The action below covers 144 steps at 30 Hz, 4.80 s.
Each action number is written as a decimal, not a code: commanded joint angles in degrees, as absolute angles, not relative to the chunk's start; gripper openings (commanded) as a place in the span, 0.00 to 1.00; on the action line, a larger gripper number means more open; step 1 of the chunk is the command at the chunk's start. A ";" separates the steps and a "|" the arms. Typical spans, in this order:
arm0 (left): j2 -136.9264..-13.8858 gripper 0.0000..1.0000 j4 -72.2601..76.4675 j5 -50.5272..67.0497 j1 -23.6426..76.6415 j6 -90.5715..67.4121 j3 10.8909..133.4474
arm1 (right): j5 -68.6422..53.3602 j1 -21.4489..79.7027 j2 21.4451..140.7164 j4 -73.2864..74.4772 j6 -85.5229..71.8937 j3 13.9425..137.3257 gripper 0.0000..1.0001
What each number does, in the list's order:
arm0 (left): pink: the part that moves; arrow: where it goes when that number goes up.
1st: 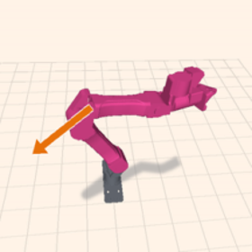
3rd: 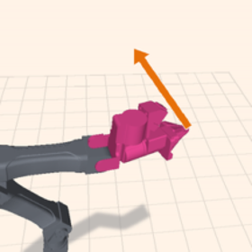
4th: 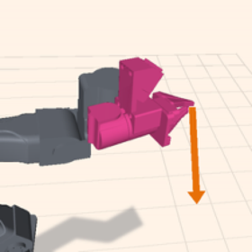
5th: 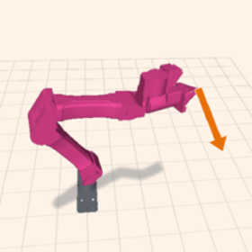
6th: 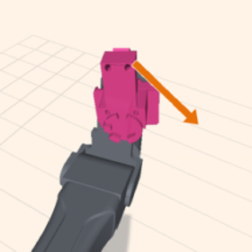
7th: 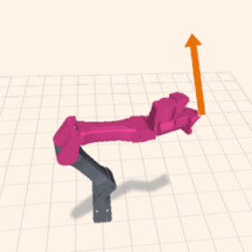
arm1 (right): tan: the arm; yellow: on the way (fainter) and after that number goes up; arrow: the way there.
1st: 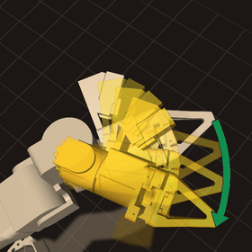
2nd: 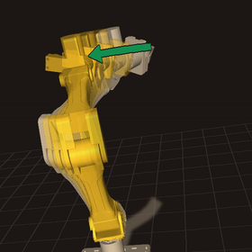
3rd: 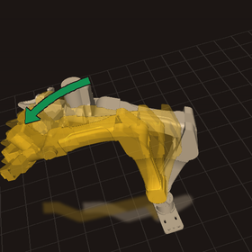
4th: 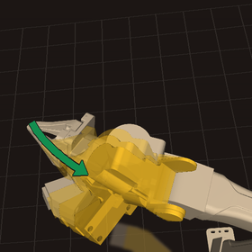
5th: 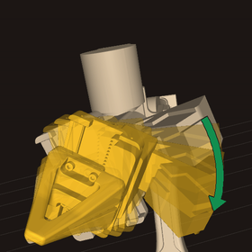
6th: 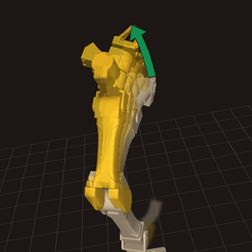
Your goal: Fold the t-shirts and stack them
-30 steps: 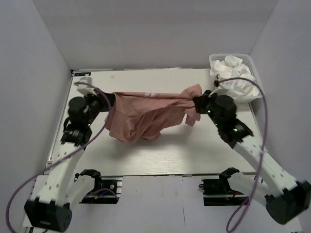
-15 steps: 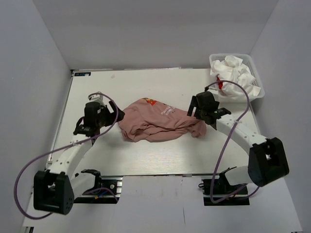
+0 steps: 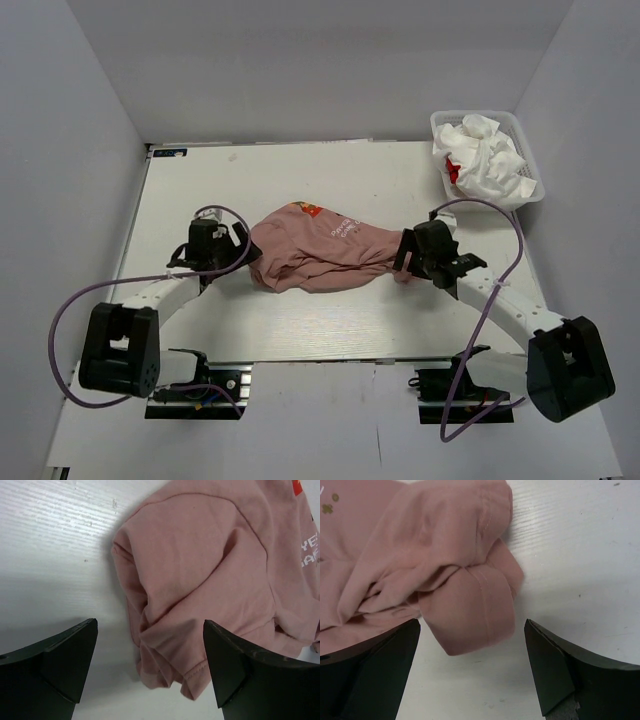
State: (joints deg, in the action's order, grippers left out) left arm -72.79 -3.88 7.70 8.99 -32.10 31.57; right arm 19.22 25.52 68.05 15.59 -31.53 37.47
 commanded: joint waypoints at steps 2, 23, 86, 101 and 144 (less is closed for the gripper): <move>-76.63 0.91 4.03 11.51 8.70 -33.31 33.75 | 17.05 25.49 64.95 14.50 -31.55 35.60 0.90; -58.80 0.00 -4.83 12.74 9.23 -32.17 35.15 | 22.50 25.66 75.50 1.41 -27.25 38.84 0.10; -58.01 1.00 -16.61 8.15 9.40 -41.30 32.12 | 14.15 24.61 67.34 12.64 -27.86 42.37 0.90; -47.89 0.95 -28.38 19.43 11.78 -44.91 17.84 | 12.74 24.78 53.00 17.31 -31.29 30.94 0.90; -79.20 0.00 -38.32 8.61 29.44 -44.03 37.97 | 15.37 24.61 65.65 10.11 -24.70 31.55 0.90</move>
